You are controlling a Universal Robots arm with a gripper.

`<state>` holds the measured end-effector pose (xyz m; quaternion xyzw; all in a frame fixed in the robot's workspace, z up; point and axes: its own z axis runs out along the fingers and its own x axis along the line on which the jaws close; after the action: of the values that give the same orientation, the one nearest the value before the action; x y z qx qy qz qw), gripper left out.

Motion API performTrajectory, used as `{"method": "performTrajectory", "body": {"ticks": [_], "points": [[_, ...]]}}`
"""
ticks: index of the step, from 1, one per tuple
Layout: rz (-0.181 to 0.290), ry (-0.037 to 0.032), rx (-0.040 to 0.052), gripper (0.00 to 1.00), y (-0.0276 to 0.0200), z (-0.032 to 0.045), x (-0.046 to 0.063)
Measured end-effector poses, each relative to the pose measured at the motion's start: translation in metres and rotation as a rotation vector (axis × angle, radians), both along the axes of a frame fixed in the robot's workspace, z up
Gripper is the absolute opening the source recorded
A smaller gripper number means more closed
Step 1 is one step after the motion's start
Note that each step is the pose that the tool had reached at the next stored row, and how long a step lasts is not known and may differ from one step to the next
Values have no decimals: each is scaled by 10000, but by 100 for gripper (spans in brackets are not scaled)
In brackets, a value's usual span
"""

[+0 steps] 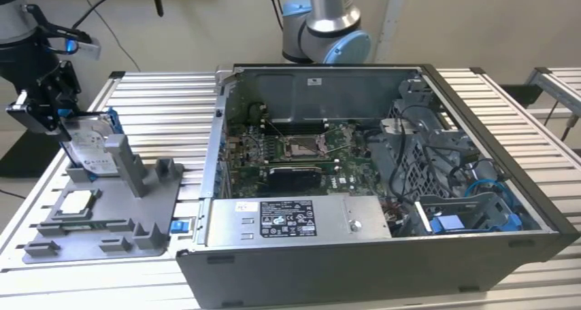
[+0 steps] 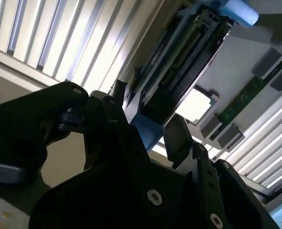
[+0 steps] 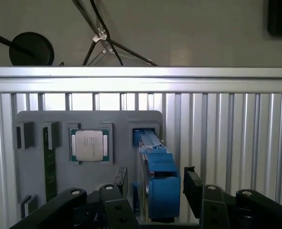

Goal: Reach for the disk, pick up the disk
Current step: 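Pick up the disk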

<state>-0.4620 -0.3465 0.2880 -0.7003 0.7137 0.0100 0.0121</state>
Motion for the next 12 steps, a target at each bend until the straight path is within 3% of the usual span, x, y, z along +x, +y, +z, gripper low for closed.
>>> {"method": "performTrajectory", "body": {"ticks": [12], "points": [[0, -9, 46, 100, 1, -147, 0]]}}
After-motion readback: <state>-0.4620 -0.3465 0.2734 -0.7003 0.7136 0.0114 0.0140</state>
